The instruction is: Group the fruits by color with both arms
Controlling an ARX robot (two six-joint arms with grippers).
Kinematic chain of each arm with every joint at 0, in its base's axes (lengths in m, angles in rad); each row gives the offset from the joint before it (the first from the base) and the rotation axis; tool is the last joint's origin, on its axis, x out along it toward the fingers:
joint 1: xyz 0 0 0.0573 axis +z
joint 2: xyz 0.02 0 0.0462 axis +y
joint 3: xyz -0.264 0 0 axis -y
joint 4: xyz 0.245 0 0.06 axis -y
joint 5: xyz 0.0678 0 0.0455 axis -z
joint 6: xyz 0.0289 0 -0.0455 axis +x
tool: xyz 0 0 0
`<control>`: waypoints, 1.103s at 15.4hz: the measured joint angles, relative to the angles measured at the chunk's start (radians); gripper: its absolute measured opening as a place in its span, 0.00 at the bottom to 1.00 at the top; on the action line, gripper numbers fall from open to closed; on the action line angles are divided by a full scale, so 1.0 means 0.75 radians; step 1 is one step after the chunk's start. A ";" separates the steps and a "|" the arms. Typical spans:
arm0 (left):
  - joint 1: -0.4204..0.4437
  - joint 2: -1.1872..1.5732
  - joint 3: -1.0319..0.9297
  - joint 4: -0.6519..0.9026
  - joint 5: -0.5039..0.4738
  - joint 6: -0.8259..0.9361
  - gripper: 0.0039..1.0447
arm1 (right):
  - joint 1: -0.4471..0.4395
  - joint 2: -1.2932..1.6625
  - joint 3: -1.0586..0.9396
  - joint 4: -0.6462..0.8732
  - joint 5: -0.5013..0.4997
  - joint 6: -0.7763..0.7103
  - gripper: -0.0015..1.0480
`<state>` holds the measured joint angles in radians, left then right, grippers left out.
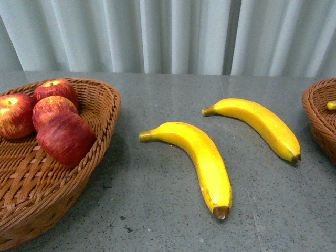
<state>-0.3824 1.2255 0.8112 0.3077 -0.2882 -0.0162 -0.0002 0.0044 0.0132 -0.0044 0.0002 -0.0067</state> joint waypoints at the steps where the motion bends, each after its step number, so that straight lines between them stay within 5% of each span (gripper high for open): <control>1: 0.000 -0.082 -0.046 0.013 -0.013 0.004 0.94 | 0.000 0.000 0.000 0.000 0.000 0.000 0.94; 3: 0.008 -0.208 -0.156 0.074 -0.066 0.013 0.90 | 0.000 0.000 0.000 0.000 0.000 -0.001 0.94; 11: 0.307 -0.699 -0.776 0.224 0.174 0.021 0.01 | 0.000 0.000 0.000 0.000 0.000 0.000 0.94; 17: 0.520 -0.936 -0.950 0.146 0.362 0.021 0.01 | 0.000 0.000 0.000 0.000 0.001 0.000 0.94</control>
<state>0.0074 0.5232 0.0986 0.4175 -0.0170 -0.0006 -0.0002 0.0044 0.0132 -0.0044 0.0006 -0.0067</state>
